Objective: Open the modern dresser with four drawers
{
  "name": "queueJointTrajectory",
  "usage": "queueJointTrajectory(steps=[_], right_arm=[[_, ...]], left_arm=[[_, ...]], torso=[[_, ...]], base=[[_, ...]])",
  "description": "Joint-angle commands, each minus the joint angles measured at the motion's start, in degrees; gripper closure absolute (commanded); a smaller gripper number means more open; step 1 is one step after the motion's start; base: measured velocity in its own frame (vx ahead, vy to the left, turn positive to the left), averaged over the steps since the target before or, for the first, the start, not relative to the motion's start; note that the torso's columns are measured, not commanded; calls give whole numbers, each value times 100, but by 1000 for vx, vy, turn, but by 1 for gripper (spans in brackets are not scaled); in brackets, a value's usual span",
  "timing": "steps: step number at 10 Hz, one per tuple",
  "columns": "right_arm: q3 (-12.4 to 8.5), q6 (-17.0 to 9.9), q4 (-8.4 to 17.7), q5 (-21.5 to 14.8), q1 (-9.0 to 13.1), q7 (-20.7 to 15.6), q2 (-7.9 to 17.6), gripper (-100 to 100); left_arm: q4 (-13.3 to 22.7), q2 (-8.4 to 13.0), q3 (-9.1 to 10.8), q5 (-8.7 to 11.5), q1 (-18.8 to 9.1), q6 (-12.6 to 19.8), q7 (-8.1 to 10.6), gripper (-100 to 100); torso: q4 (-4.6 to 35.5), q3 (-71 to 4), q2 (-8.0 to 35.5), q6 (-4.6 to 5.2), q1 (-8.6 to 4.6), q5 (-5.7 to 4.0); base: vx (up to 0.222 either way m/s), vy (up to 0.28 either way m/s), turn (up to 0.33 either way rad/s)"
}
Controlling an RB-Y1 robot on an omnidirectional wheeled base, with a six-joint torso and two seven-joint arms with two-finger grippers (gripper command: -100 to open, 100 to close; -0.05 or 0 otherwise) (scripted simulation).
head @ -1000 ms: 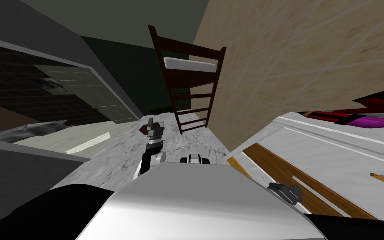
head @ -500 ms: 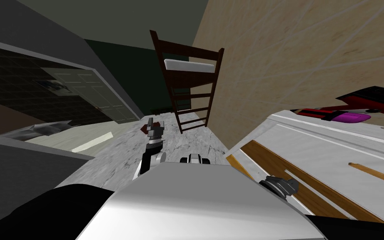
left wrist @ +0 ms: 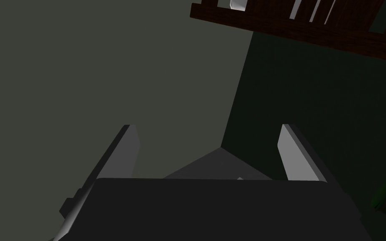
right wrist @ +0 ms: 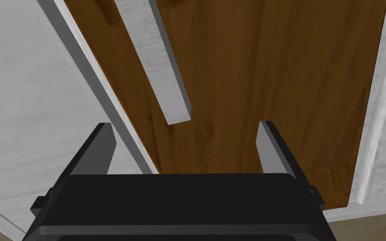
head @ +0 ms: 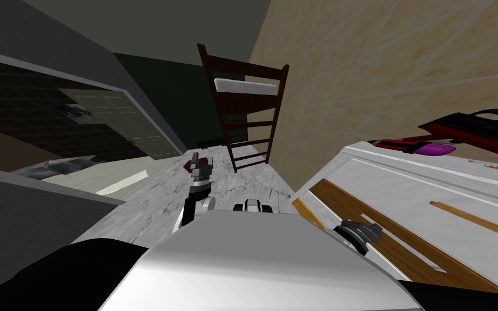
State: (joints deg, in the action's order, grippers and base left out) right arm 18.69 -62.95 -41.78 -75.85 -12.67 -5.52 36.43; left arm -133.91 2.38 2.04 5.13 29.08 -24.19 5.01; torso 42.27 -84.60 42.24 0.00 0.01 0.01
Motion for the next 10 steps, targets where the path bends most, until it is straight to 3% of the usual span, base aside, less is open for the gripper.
queueJointTrajectory(steps=[1, 7, 9, 10], right_arm=[[-86, 276, -198, 159, 89, 54, 159, -100], [-249, 884, -512, 473, 350, 263, 491, -100], [-240, 844, -484, 454, 329, 247, 469, -100], [-239, 842, -482, 453, 328, 247, 468, 100]], left_arm=[[0, 0, 0, 0, 0, 0, 0, 0], [0, 0, 0, 0, 0, 0, 0, 0], [0, 0, 0, 0, 0, 0, 0, 0], [0, 0, 0, 0, 0, 0, 0, 0]], torso=[[1, 3, 5, -1, -2, 0], [1, 4, 6, 0, -1, -1], [-1, -2, -5, 0, 0, -1], [-3, -6, -10, -1, 0, 0]], base=[[-71, -8, 7], [-71, -8, 4], [-21, -3, 0], [0, 0, 0]])
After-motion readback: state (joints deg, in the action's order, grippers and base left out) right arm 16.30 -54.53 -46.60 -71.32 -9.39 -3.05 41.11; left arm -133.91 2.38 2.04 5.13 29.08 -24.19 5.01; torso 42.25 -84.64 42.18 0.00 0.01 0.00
